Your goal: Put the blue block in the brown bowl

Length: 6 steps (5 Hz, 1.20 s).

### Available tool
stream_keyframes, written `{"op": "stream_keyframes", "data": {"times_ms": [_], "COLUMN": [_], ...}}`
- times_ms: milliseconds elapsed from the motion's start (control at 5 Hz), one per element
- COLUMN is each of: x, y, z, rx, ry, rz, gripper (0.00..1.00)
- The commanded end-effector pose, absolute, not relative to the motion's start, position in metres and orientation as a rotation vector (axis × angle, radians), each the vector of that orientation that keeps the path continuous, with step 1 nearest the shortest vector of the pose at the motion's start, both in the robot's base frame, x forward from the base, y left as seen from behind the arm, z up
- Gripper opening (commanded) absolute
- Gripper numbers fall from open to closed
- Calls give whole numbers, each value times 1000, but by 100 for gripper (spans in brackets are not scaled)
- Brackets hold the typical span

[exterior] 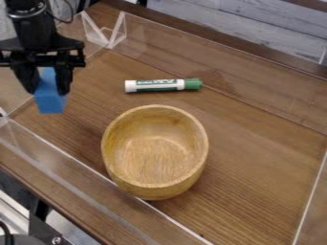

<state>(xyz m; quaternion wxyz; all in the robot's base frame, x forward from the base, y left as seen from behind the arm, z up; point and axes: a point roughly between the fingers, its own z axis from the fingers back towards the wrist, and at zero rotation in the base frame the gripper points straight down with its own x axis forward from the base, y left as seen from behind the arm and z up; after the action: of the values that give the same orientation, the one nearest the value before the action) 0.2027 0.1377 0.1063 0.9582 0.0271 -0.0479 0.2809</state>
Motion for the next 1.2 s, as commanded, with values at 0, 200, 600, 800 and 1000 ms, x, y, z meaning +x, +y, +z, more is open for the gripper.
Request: {"op": "stream_keyframes", "data": {"times_ms": [0,200,600,800,1000], "x": [210,210,207,205,207], "y": [129,110,61,30,-1], "z": [133,142,158,160,155], "rx": [68,59,40,32,33], "ry": [-173,-183,-193,-195,-195], "rz": [524,478,375,322,275], "gripper": [0,0,0,0,0]}}
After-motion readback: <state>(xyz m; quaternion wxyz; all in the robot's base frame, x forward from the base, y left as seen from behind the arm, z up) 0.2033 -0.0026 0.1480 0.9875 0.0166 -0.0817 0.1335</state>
